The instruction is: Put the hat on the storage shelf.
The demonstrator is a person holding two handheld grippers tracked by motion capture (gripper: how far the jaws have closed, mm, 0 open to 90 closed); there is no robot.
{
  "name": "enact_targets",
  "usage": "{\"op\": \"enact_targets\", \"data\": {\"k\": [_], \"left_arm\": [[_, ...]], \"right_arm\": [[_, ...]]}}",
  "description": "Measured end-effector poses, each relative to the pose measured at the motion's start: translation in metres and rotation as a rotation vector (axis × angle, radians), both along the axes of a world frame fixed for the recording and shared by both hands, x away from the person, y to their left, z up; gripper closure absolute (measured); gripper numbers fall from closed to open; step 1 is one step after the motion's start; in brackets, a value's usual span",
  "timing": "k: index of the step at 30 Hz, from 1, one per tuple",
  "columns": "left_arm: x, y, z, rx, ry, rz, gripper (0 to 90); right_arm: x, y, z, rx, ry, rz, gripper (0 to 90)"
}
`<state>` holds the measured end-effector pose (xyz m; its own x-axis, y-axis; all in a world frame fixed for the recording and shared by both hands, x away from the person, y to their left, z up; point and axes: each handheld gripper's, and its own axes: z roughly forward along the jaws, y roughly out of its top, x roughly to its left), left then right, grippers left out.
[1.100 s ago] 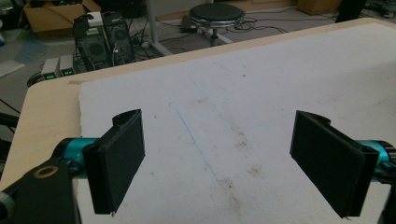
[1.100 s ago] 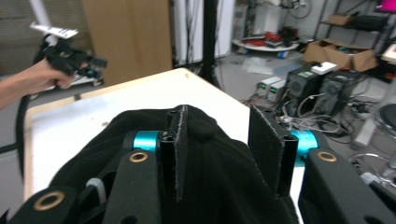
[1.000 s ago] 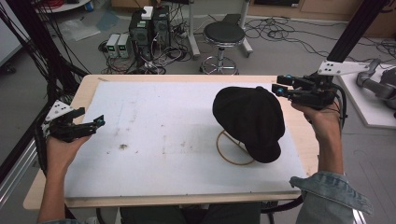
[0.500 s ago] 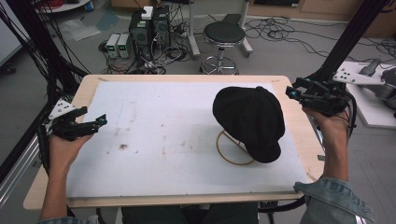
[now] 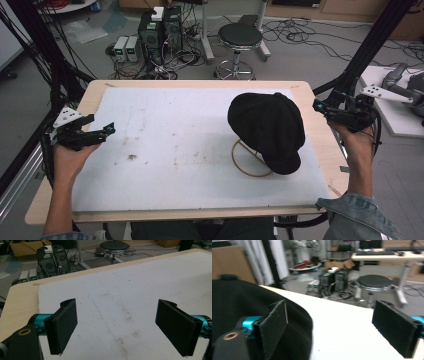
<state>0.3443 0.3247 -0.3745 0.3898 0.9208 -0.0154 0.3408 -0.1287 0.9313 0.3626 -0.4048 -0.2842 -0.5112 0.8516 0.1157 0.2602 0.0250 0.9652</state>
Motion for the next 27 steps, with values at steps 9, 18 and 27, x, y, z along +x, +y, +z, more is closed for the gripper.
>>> {"op": "enact_targets", "data": {"k": [9,18,27], "left_arm": [[0.000,0.000,0.000,0.002,-0.003,-0.001,18.0],[0.000,-0.002,0.001,0.005,-0.007,-0.005,18.0],[0.000,-0.003,0.000,0.012,-0.015,-0.006,18.1]], "right_arm": [[0.005,-0.014,-0.022,-0.015,0.031,-0.128,12.3],[0.017,-0.010,-0.049,-0.095,0.125,-0.157,12.3],[0.023,-0.011,-0.067,-0.123,0.188,-0.169,12.3]]}}
